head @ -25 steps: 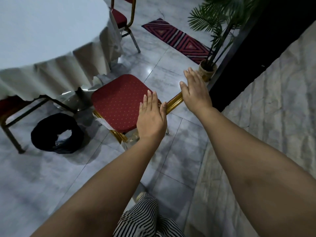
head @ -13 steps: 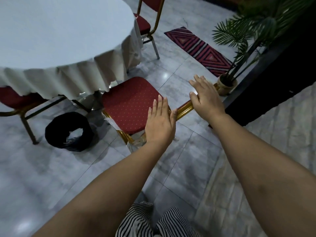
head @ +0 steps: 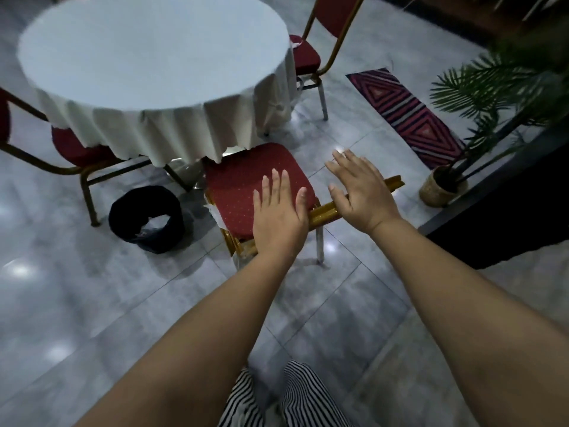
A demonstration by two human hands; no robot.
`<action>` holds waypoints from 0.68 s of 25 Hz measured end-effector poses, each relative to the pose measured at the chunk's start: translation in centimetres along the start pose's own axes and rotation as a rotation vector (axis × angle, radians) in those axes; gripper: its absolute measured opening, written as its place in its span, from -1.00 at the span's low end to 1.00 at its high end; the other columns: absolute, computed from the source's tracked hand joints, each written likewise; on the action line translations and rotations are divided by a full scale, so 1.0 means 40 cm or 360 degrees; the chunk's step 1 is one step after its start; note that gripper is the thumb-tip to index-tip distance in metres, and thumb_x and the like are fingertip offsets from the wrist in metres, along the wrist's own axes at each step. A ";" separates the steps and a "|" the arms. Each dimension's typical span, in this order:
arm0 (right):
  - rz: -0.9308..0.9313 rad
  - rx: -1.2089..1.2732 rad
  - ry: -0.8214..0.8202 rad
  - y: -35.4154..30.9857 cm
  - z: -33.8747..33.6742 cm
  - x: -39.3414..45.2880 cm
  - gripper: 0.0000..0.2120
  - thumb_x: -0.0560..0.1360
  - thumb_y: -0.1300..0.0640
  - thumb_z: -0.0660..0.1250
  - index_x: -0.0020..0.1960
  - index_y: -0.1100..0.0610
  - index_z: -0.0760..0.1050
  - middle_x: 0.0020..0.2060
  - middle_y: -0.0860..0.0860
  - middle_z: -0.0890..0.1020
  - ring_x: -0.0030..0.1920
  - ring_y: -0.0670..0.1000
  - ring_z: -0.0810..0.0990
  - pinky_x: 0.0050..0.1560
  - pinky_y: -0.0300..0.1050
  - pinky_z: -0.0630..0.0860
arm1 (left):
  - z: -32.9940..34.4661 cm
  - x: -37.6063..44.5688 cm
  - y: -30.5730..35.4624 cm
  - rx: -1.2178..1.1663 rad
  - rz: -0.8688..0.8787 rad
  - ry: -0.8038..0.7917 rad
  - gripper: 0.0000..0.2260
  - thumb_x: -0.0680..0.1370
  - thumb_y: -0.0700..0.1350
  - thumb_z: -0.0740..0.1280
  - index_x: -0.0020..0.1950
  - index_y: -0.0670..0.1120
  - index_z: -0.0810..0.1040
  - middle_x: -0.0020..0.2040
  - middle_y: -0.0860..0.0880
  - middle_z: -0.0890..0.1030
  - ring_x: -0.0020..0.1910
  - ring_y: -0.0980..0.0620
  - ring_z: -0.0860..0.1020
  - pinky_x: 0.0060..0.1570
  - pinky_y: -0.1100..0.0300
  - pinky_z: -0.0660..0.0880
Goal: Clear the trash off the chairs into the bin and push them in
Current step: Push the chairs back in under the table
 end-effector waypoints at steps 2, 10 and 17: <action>-0.0050 0.0030 -0.0014 0.007 0.005 0.028 -0.41 0.56 -0.13 -0.03 0.48 0.10 0.37 0.51 0.07 0.35 0.55 0.08 0.21 0.55 0.07 0.07 | 0.001 0.022 0.000 0.0021 -0.0056 0.0052 -0.43 0.66 0.17 -0.19 0.62 -0.06 0.00 0.63 -0.03 0.00 0.61 0.02 -0.11 0.57 0.02 -0.17; -0.0119 -0.0017 -0.0016 0.027 0.035 0.186 -0.39 0.55 -0.17 -0.08 0.51 0.04 0.33 0.54 0.03 0.30 0.57 0.04 0.14 0.55 0.06 -0.01 | -0.012 0.159 -0.018 0.0090 -0.0216 0.0155 -0.45 0.67 0.16 -0.16 0.61 -0.06 0.02 0.63 -0.02 0.02 0.61 0.02 -0.09 0.56 0.03 -0.20; -0.0062 -0.0103 -0.0011 0.035 0.073 0.327 -0.40 0.55 -0.20 -0.08 0.51 -0.03 0.30 0.55 -0.01 0.27 0.58 0.04 0.10 0.55 0.12 -0.04 | -0.025 0.299 -0.059 0.0135 -0.0229 0.0232 -0.44 0.66 0.19 -0.15 0.61 -0.02 0.10 0.62 -0.01 0.09 0.61 -0.01 -0.05 0.57 -0.01 -0.14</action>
Point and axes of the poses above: each hand's wrist, its own x-axis towards the middle knuckle, its own z-axis out of the palm, y = z × x, the point moved 5 cm from there along x, towards the middle knuckle
